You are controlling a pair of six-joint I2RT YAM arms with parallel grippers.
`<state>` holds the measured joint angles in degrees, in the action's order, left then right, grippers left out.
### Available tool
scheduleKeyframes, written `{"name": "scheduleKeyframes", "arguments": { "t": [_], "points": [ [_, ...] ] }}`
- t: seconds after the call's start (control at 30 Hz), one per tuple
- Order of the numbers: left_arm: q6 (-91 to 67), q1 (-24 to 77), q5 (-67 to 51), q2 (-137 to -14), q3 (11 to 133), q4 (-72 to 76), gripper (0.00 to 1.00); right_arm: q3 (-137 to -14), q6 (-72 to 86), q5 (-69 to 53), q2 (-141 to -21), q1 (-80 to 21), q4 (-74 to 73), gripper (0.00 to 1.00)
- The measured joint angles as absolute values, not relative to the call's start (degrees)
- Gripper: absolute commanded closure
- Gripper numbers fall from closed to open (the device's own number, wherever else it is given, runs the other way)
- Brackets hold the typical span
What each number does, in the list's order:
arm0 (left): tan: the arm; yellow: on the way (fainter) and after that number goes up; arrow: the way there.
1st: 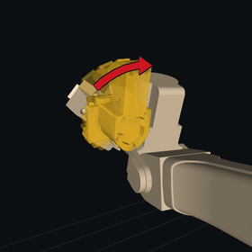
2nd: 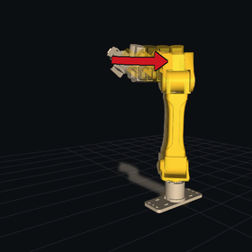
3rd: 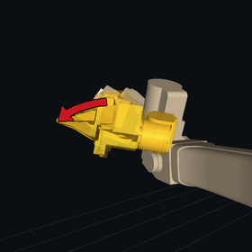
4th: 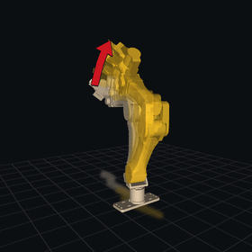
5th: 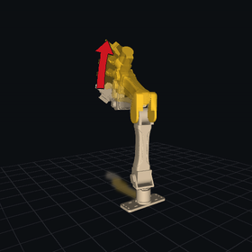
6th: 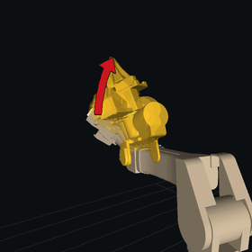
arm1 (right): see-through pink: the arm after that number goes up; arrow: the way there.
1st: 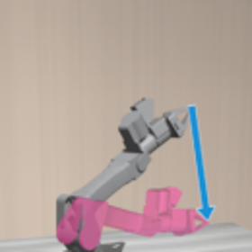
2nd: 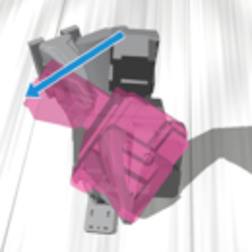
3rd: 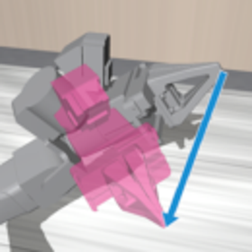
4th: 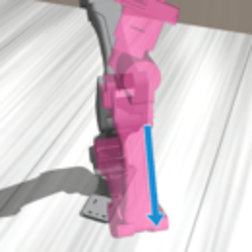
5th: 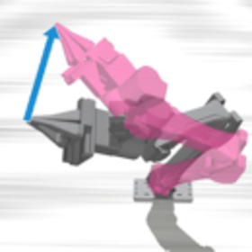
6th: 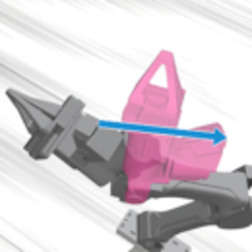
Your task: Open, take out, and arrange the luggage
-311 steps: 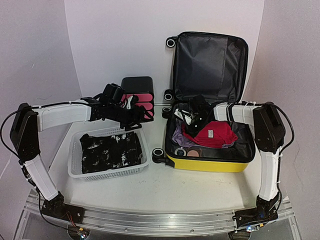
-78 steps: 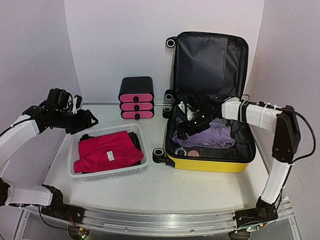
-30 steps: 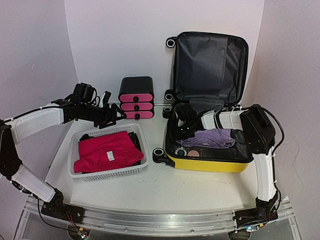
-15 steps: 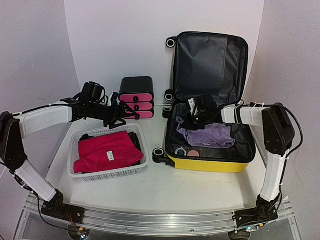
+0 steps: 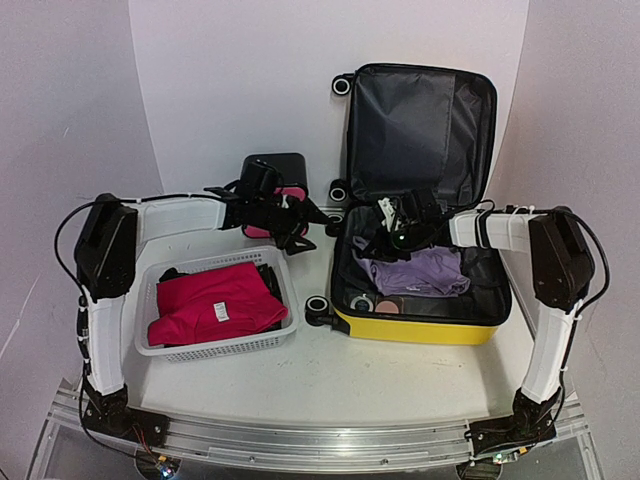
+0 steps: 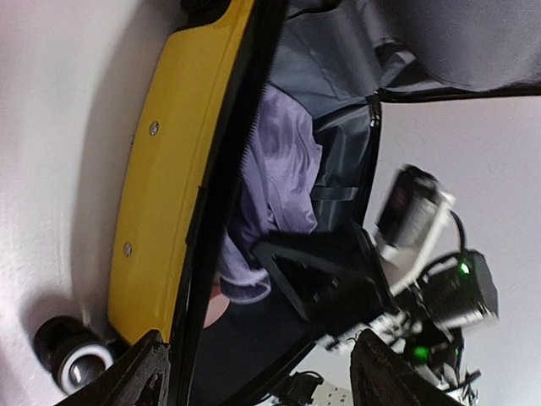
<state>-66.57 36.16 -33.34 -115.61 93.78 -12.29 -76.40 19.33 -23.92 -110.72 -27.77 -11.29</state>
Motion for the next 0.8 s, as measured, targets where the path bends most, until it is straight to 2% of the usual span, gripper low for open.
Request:
{"name": "scheduleKeyframes", "arguments": {
  "t": [0.3, 0.37, 0.47, 0.53, 0.63, 0.8],
  "points": [
    [-76.3, 39.3, -33.3, -127.7, 105.0, -12.0, 0.29, -75.5, 19.1, -24.8, -108.4, -26.9, -10.8, 0.98],
    [-76.7, 39.5, -32.9, -127.8, 105.1, -12.1, 0.29, -75.6, 18.7, -24.9, -108.5, -26.9, -11.0, 0.81],
    [-76.3, 39.4, -32.1, -127.6, 104.9, -11.9, 0.29, -78.0, 17.2, -24.8, -110.0, -26.9, -14.0, 0.69],
    [-75.2, 39.4, -31.3, -126.8, 103.5, -12.0, 0.29, -81.4, 15.4, -23.9, -112.1, -27.1, -17.4, 0.55],
    [-72.8, 39.3, -30.6, -124.3, 100.4, -12.1, 0.29, -84.7, 11.8, -22.3, -114.0, -27.5, -22.6, 0.4],
    [-67.0, 39.2, -29.7, -117.7, 95.0, -12.5, 0.29, -87.3, 4.3, -19.0, -114.0, -28.4, -31.5, 0.2]
  ]
}}
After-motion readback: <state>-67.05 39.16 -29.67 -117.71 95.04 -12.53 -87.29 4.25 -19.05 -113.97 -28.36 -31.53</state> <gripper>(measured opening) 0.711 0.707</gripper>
